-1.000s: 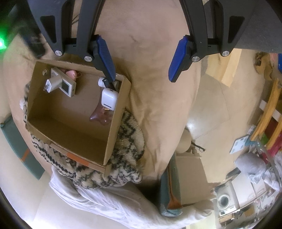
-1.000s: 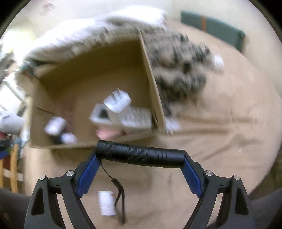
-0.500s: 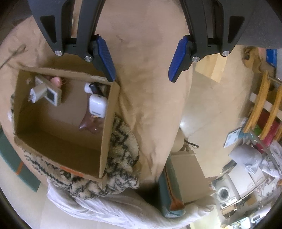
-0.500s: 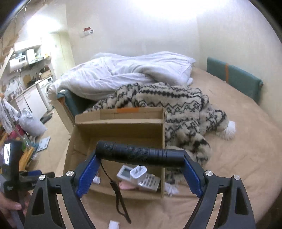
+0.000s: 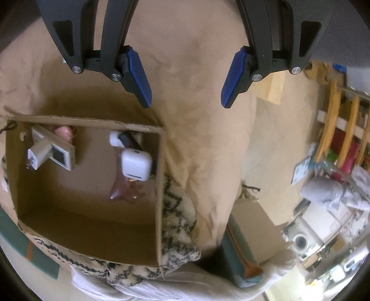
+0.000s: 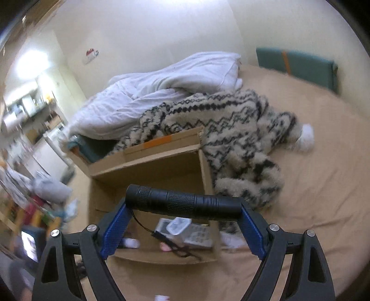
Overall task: Organize rigid objects
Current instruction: 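Lift the flashlight with the right tool while the left tool grasps the white pill bottle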
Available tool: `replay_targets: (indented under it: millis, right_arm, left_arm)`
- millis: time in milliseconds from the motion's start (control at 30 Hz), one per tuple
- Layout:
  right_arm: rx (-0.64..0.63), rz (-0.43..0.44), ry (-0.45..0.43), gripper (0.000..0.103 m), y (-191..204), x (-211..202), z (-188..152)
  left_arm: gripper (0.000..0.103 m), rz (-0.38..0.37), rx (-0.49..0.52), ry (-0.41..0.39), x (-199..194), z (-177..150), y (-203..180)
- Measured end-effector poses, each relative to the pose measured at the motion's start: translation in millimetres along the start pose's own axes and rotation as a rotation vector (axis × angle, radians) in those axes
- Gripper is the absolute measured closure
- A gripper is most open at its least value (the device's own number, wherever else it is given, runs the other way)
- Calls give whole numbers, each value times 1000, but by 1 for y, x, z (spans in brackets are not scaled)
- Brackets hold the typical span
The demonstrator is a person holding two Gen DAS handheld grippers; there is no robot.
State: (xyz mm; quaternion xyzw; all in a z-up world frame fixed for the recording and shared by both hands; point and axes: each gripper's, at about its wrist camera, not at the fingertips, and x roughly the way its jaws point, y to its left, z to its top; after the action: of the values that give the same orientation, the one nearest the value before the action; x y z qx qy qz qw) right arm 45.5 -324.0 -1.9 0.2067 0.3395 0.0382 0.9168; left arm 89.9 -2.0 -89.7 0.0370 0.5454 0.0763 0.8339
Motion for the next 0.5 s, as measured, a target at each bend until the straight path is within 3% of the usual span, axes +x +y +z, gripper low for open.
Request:
replay_targets:
  millis: [233,500]
  right_arm:
    - [31,34,33,10,-1,1,3]
    - [52,53,64,10,-3,2,2]
  left_arm:
    - [44,-103,99,85,-2,-41,-71]
    - [44,-211,168,254,23,-65,-135]
